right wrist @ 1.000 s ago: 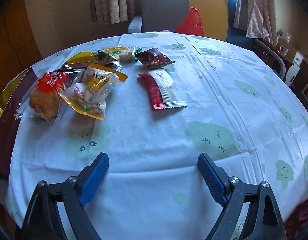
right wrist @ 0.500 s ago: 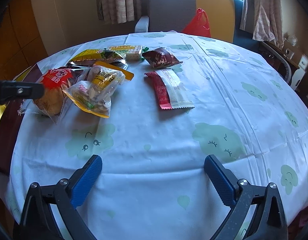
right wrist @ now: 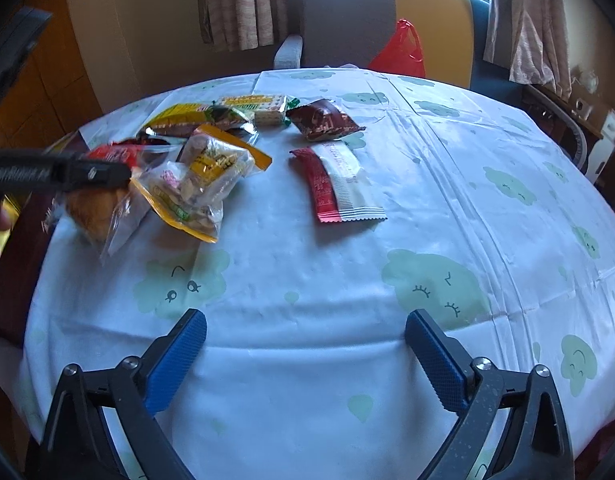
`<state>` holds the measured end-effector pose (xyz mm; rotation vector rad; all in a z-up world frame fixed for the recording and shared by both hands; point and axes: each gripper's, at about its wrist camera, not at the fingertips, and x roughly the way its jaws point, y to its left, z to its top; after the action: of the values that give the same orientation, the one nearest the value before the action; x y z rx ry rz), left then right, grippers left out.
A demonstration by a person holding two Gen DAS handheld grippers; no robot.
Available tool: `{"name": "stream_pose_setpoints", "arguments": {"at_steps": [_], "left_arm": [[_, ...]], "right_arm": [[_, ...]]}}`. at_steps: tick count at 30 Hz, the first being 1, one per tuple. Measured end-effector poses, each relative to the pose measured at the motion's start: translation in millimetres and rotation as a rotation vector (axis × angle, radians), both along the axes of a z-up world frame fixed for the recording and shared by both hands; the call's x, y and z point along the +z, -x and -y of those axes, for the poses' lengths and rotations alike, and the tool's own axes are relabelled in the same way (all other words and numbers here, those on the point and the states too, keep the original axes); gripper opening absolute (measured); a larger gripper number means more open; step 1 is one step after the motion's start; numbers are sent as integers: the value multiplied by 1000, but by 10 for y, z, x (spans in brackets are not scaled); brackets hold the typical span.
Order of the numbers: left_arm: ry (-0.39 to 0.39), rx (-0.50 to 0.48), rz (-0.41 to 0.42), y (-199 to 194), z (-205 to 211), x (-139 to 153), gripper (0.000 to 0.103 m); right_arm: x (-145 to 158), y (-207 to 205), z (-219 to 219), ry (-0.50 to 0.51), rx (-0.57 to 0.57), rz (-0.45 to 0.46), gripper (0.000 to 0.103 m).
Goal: Organize snacks
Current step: 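Grasp the bread roll bag with the left gripper while the right gripper grasps the white wafer, then lower the bread roll bag into the tin while the right gripper carries the wafer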
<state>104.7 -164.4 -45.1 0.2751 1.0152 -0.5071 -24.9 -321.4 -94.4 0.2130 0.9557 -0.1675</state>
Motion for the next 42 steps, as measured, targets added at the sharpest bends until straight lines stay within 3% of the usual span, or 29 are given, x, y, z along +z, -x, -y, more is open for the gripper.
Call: {"name": "stream_pose_setpoints", "arguments": {"at_steps": [6,9,15,20,22,23,26,31,34,42], "left_arm": [[49,-43,39,559,-158,81,72],[96,-60,24,783,-257,96,72],[163,-70,25,1057,-396,200,72],[267,-10,52,1095,-704,492,72],[302,46,72,1043,-922,629,72],[317,86,81,997,-1063,692,72],[336,220,113,843,-1493,824,72],[328,468,120,441,-2170,826,72],[327,549,82,185,-2348,693,72],[292,643,-11,-439,-2377,270,72]], "right_arm": [[83,-3,332,-101,-62,9,67],[120,-127,482,-92,-84,13,60],[152,-610,547,-54,-24,2,58],[41,-997,427,12,48,-49,57],[-27,-1078,399,34,67,-71,50],[-14,-1080,373,58,81,-63,39],[10,-991,316,58,113,-76,34],[29,-627,188,44,167,-87,36],[33,-488,159,32,174,-86,37],[40,-446,116,56,159,-72,36]]}}
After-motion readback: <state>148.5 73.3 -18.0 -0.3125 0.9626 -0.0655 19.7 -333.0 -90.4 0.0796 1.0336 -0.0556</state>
